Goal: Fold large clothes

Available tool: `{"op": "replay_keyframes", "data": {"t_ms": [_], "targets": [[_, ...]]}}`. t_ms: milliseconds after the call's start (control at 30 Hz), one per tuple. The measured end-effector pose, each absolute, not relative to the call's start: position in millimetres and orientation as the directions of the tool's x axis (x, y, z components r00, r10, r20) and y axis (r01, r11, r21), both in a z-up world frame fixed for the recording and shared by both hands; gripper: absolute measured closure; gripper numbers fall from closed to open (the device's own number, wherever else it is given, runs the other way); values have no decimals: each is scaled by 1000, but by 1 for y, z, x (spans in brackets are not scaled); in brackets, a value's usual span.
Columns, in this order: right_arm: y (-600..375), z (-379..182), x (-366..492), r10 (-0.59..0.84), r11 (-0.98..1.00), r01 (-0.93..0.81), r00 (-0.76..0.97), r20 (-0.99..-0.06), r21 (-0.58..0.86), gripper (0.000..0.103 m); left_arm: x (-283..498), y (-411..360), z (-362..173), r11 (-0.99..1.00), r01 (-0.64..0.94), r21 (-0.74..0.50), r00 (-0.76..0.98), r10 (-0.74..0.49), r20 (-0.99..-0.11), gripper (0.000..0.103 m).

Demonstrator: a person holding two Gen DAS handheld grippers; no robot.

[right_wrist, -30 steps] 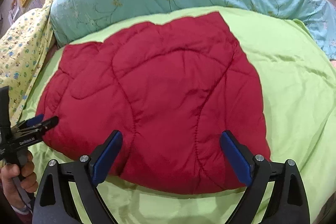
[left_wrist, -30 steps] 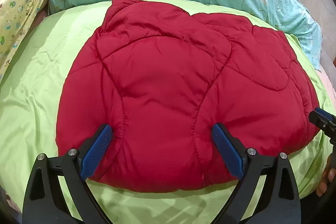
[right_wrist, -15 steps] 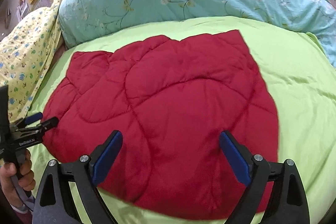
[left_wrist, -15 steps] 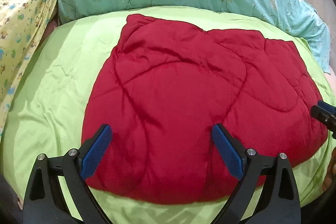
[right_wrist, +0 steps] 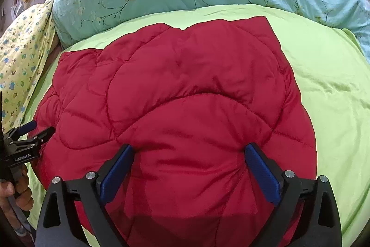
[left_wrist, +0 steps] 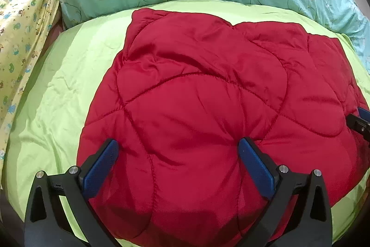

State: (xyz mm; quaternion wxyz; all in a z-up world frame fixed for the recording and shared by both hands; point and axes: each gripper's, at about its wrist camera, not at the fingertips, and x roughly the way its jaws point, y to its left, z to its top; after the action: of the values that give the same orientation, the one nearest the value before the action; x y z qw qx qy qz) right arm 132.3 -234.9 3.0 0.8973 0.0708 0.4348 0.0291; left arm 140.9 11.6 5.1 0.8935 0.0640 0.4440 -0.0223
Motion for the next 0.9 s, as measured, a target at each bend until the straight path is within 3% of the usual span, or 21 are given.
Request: {"op": "replay_keyframes", "data": {"t_ms": [467, 667, 900], "targets": [[-231, 35, 110, 118, 984, 13, 692, -712, 176, 7, 138, 11, 3, 990, 89, 107, 616, 30, -787, 0], [-220, 14, 131, 60, 996, 12, 628, -776, 86, 5, 138, 12, 3, 990, 93, 108, 618, 28, -786, 0], [-225, 6, 132, 43, 996, 31, 633, -773, 80, 4, 137, 12, 3, 990, 90, 111, 622, 32, -782, 0]]}}
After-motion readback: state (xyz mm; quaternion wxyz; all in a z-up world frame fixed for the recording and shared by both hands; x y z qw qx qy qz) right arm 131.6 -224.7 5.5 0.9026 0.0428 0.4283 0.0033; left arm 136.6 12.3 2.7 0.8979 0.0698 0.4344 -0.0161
